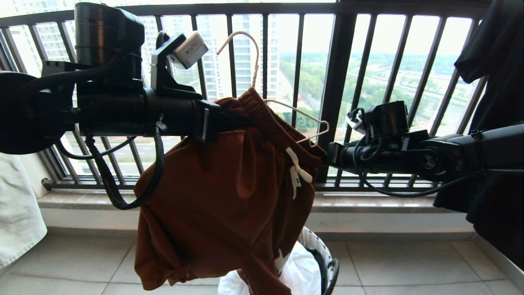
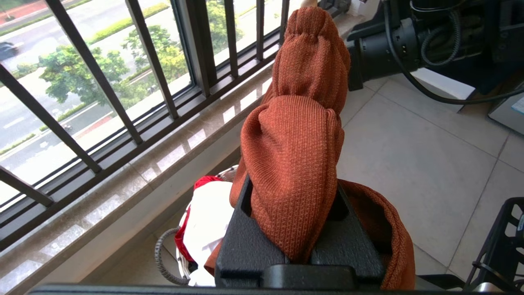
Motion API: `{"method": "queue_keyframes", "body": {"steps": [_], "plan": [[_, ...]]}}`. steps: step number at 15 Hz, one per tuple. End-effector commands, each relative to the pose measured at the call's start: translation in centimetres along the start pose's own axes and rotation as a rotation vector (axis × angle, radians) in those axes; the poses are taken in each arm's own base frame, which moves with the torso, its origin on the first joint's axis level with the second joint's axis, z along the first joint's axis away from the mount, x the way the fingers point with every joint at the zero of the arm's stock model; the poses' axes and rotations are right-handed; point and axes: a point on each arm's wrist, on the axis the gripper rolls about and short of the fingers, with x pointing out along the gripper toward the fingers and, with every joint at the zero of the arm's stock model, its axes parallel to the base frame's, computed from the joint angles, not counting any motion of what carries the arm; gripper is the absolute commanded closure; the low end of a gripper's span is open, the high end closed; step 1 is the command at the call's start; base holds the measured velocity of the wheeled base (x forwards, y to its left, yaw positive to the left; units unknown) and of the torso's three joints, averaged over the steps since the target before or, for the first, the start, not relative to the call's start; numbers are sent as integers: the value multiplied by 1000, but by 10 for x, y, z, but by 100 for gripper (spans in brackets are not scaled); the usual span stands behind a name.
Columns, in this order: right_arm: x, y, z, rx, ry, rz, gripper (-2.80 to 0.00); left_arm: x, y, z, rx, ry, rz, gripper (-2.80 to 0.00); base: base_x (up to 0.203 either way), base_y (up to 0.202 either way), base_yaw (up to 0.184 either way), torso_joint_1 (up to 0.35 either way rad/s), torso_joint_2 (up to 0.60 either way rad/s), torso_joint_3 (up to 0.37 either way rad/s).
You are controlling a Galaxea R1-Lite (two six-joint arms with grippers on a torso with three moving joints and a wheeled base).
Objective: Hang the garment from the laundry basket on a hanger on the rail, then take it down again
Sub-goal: Hang the clothes on the clothes rack
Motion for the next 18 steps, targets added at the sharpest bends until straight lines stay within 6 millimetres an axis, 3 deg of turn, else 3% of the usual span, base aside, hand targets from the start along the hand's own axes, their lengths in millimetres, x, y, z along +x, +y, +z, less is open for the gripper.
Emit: {"method": "queue_keyframes", "body": {"steps": [1,9,18], "plan": [[7,-9,3,13,-7,-20,0,4,-2,-3,-2,13,-13,0,0,0,0,0,0,0],[7,-18,16,20,-69,-79,0,12,-8,-9,-1,35,-39,0,0,0,0,0,0,0],[0,-27,31,22,-164,-200,0,43,-2,-28,7,105,-54,0,0,0,0,0,0,0]]}}
